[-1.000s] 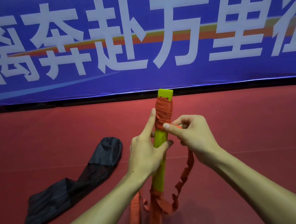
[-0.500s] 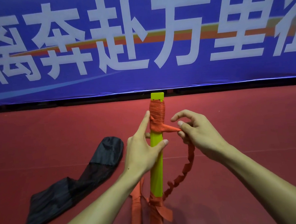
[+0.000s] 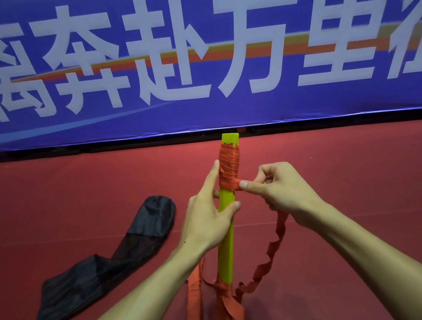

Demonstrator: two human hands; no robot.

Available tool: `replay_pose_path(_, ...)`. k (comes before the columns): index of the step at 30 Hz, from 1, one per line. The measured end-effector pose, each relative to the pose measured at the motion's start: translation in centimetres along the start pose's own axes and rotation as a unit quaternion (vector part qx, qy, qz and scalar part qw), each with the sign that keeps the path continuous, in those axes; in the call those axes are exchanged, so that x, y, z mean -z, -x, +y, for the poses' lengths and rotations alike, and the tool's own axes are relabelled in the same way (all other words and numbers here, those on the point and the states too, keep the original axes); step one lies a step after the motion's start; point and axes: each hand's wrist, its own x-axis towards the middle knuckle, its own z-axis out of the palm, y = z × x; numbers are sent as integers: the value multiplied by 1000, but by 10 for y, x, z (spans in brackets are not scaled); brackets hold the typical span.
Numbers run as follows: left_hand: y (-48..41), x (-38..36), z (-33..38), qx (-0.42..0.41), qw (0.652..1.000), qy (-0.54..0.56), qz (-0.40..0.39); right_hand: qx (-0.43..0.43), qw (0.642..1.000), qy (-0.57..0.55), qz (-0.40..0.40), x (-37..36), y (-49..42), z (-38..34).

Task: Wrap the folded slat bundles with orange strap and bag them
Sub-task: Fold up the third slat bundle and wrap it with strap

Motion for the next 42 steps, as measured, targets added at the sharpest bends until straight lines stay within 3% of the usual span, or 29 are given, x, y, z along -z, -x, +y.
replay_pose_path(4,3,-7,0,14,996,89,-21,38,995,74,61,-2,-3,5)
replay_pose_path(11,4,-11,6,28,965,246,-83,72,994,46,73,3,-1,5)
replay_pose_path(17,2,-4,3,36,959,265,-98,48,990,-128,-34,15,0,4)
replay_pose_path(25,1,-1,1,44,955,277,-99,-13,981,-142,-131,18,0,5)
replay_pose_path(31,3,-3,2,47,957,265,-112,-12,989,-83,-119,23,2,-4)
replay_pose_path(36,5,-6,6,23,954,278,-110,28,998,20,-43,17,1,2)
replay_pose_path(38,7,-7,10,11,947,304,-102,38,999,16,-33,16,1,2)
replay_pose_path(42,9,-9,15,-21,938,332,-95,38,994,-96,-28,9,4,0)
